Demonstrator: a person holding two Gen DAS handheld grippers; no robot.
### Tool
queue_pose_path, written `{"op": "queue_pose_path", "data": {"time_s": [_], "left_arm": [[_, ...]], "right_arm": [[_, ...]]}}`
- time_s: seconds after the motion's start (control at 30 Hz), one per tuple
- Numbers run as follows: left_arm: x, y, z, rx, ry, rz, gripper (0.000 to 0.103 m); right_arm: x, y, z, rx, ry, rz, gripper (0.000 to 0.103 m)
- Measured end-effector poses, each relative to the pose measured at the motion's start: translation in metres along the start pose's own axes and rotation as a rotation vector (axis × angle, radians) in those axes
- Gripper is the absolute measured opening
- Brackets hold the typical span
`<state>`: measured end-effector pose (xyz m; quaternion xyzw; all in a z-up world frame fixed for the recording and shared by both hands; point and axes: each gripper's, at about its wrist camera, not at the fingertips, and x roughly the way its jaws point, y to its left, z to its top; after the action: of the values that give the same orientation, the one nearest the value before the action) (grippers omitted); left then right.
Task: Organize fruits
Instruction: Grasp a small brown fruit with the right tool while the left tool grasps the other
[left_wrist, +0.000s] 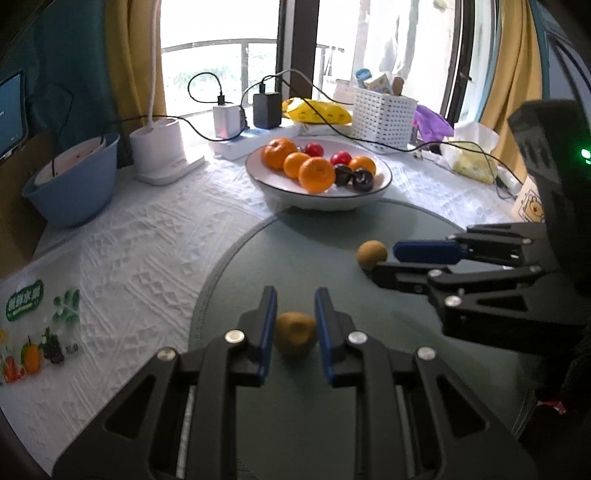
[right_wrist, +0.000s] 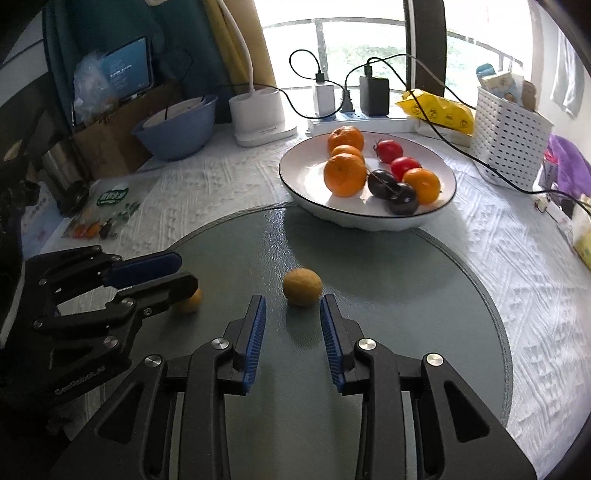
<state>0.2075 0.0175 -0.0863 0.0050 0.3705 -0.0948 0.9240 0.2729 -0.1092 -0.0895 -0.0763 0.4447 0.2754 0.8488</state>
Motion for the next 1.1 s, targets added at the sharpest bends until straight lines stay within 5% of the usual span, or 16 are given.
{"op": "queue_pose_path", "data": {"time_s": [0.33, 0.73, 1.1], "left_arm": [[0.0, 0.006, -0.005, -0.006, 0.033, -0.018, 0.022], [0.004, 0.016, -0.01, -0.049, 0.086, -0.017, 0.029], [0.005, 0.009, -0.014, -0.036, 0.105, 0.019, 0.027]], "right_arm": [[0.02, 0.004, 0.011, 0.004, 0.039, -0.024, 0.041], [0.021, 0.003, 0.009, -0.003, 0.037, -0.011, 0.028], [0.012, -0.002, 0.007, -0.007, 0.001, 0.024, 0.028]]}}
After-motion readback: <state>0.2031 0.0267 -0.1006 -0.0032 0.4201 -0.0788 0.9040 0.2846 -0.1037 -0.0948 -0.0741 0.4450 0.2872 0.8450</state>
